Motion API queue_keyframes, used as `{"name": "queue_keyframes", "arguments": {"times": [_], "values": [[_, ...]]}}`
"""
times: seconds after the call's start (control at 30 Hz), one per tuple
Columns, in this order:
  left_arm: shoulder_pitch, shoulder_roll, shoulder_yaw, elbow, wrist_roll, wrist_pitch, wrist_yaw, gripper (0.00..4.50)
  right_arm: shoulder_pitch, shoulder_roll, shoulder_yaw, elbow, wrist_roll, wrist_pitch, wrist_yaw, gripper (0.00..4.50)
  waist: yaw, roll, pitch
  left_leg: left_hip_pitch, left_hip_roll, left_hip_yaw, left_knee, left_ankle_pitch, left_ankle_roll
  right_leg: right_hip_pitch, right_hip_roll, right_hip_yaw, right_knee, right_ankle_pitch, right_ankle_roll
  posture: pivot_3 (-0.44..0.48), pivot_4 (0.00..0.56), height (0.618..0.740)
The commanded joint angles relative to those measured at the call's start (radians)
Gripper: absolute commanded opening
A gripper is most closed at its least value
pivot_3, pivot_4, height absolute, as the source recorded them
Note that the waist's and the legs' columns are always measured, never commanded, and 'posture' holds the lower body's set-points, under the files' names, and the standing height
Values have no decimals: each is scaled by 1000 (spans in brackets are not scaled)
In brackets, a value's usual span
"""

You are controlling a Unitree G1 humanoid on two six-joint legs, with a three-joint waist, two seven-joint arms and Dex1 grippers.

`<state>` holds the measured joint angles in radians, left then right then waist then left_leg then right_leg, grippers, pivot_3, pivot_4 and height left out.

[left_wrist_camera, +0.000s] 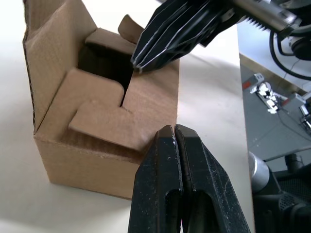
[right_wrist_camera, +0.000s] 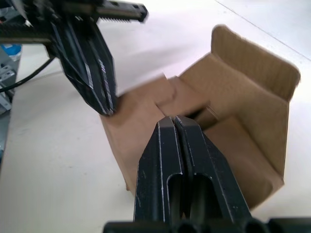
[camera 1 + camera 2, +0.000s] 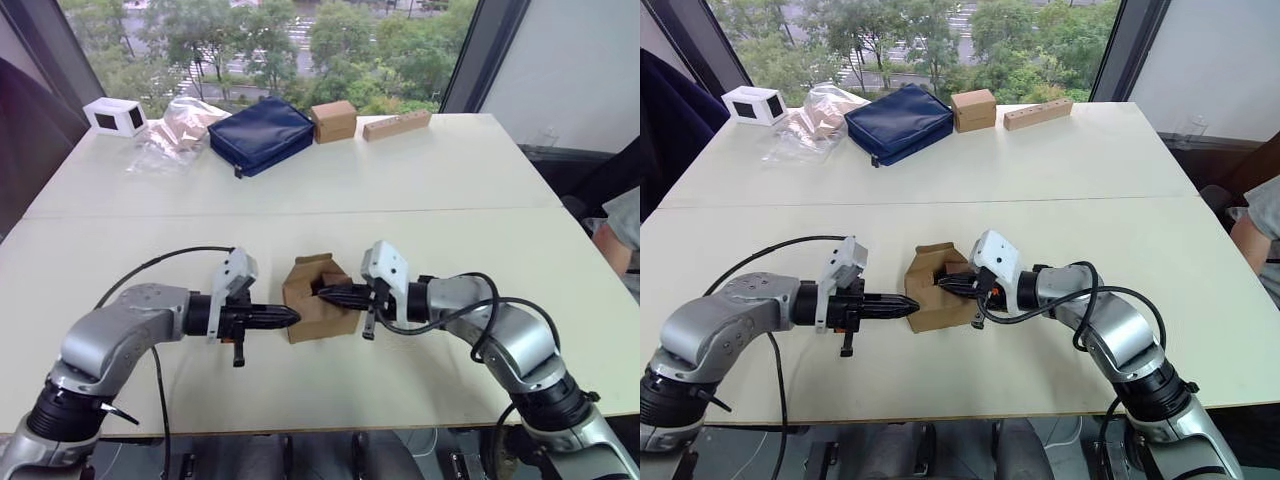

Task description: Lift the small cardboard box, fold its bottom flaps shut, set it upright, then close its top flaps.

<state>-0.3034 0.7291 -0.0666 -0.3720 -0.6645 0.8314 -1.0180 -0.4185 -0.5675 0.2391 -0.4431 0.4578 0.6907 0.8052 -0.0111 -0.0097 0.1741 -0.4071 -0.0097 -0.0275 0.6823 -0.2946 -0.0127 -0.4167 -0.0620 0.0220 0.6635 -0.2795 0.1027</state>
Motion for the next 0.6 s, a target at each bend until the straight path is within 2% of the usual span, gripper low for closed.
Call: {"name": "queue_keyframes", "arguments": {"times": [0.03,0.13,0.27,0.37,0.43,0.6], "values": [[9,-11,3,2,4,-21,12,31,-53,-25,-118,-69,93,-8,49,0,-1,0,0,0,0,0,0,0,0,0,0,0,0,0,0,0,150,740],[9,-15,5,5,7,-28,19,31,-105,-62,-179,-59,139,19,69,0,0,0,0,0,0,0,0,0,0,0,0,0,0,0,0,0,150,740],[10,-13,3,7,7,-34,17,31,-175,-53,-208,7,125,3,45,0,-1,0,0,0,0,0,0,0,0,0,0,0,0,0,0,0,150,740],[7,-16,7,10,5,-38,18,31,-229,-32,-93,126,-51,-71,-20,0,-2,0,0,0,0,0,0,0,0,0,0,0,0,0,0,0,150,740],[1,-17,10,10,0,-36,22,31,-242,-31,11,179,-152,-126,-8,0,-3,0,0,0,0,1,0,0,0,0,0,0,0,0,0,0,150,740],[-5,-21,9,5,-2,-31,32,31,-245,-3,89,217,-218,-175,18,0,-2,0,0,-1,0,1,-1,0,0,-2,0,0,0,0,0,0,150,740]]}}
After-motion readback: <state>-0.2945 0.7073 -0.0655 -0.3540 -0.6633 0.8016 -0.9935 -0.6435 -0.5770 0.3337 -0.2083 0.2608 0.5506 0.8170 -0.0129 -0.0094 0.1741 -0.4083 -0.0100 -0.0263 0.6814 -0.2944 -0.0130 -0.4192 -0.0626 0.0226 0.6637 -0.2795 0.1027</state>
